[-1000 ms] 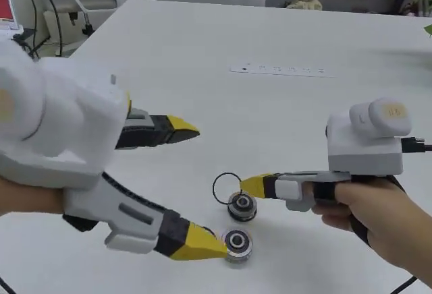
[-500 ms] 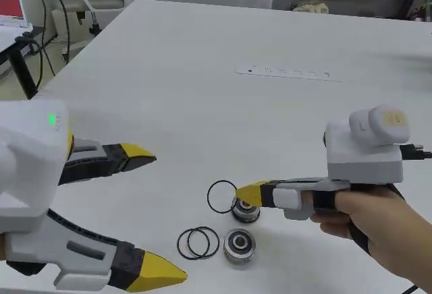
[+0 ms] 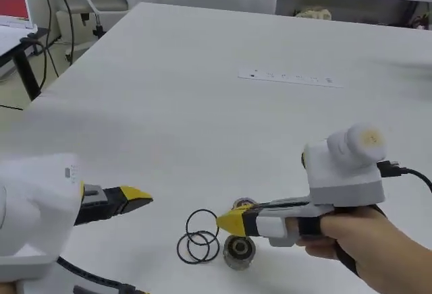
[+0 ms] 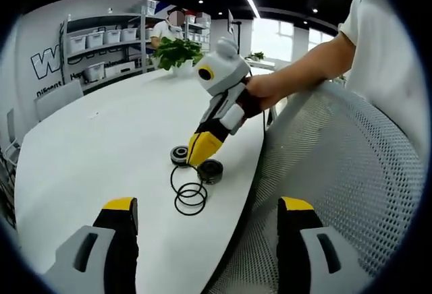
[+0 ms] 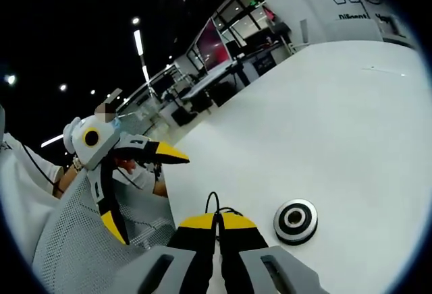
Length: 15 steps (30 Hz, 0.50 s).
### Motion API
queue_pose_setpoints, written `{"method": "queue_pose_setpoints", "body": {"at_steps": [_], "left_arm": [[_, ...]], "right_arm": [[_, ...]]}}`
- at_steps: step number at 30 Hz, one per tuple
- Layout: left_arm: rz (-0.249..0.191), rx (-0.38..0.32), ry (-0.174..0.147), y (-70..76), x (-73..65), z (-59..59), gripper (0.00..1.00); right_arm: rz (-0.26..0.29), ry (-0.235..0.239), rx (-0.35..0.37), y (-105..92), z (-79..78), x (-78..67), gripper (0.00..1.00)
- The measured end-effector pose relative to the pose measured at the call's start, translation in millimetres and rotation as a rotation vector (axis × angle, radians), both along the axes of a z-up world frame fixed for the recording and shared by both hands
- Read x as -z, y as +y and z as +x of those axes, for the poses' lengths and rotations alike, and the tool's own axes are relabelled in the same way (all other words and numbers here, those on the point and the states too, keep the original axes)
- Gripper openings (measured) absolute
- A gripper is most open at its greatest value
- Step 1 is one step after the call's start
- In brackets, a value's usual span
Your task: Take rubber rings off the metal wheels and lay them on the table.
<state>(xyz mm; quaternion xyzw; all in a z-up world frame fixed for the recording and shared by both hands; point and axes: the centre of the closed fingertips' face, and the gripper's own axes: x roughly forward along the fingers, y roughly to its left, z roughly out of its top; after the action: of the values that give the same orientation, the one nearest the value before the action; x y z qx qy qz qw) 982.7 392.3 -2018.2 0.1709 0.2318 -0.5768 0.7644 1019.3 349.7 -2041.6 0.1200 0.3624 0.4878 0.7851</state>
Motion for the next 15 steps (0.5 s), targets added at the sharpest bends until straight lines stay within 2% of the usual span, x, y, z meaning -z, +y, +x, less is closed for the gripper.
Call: {"method": "queue_pose_setpoints", "body": {"at_steps": [3, 5, 8, 15], "left_arm": [[0.009, 0.003, 0.014, 0.0, 3.3, -2.0, 0.84], [0.006, -0.006, 0.022, 0.3, 3.4, -1.8, 0.84], [-0.008, -0.020, 0.021, 0.1, 1.3, 0.4, 0.83], [0.010, -0.020, 0.020, 2.0, 4.0, 0.4, 0.82]], "right_arm": [[-0.020, 0.002, -0.032, 2.4, -6.2, 5.5, 0.00], [-0.037, -0.034, -0.035, 3.7, -4.9, 6.2, 0.00], [-0.042, -0.026, -0.049, 7.7, -7.8, 9.6, 0.00], [-0.072, -0.024, -0.037, 5.7, -7.0, 18.2, 0.00]]}}
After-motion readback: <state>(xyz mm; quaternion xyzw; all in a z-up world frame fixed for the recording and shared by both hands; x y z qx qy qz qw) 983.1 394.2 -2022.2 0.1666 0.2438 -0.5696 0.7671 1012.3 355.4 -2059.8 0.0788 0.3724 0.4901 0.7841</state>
